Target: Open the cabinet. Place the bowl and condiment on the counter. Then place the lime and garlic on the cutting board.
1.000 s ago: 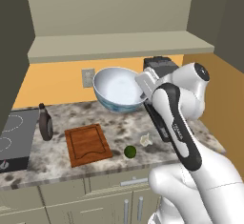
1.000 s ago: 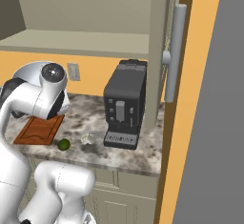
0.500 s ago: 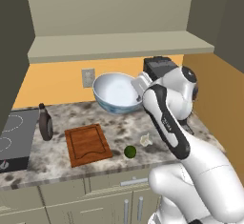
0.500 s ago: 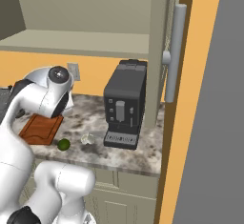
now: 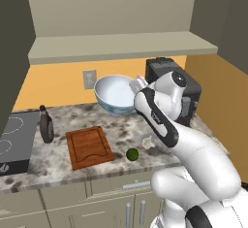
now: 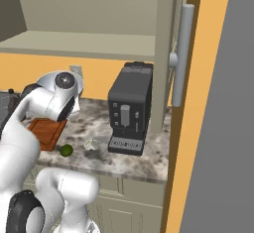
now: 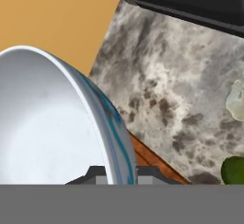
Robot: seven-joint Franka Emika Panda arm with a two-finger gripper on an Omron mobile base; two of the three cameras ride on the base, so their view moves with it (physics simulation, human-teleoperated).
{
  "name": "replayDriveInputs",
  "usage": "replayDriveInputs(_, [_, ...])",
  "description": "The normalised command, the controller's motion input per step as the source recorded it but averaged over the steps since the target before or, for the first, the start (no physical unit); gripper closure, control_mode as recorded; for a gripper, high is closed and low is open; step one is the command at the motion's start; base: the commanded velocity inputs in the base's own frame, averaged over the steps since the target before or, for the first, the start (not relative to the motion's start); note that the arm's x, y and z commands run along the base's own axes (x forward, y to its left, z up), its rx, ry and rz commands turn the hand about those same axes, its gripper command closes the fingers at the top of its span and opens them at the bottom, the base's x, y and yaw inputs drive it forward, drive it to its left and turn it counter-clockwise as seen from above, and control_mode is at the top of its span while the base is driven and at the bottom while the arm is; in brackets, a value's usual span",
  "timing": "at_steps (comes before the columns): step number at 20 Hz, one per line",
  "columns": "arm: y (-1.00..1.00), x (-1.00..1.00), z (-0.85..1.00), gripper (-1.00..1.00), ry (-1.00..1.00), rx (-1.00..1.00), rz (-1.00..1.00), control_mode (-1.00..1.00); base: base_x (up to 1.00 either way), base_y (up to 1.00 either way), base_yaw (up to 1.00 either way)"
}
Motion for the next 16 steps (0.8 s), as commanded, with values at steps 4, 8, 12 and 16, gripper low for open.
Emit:
replayDriveInputs(4, [0.02,0.45,-0.24,1.0,0.02,0.0,-0.07,-1.0,0.0,0.0,0.0])
replayDriveInputs(8, [0.01,0.44,-0.29,1.0,0.04,0.0,-0.07,-1.0,0.0,0.0,0.0])
replayDriveInputs(12, [0.0,0.36,-0.3,1.0,0.04,0.0,-0.06,-1.0,0.0,0.0,0.0])
replayDriveInputs(16, [0.02,0.26,-0.2,1.0,0.01,-0.01,-0.05,-1.0,0.0,0.0,0.0])
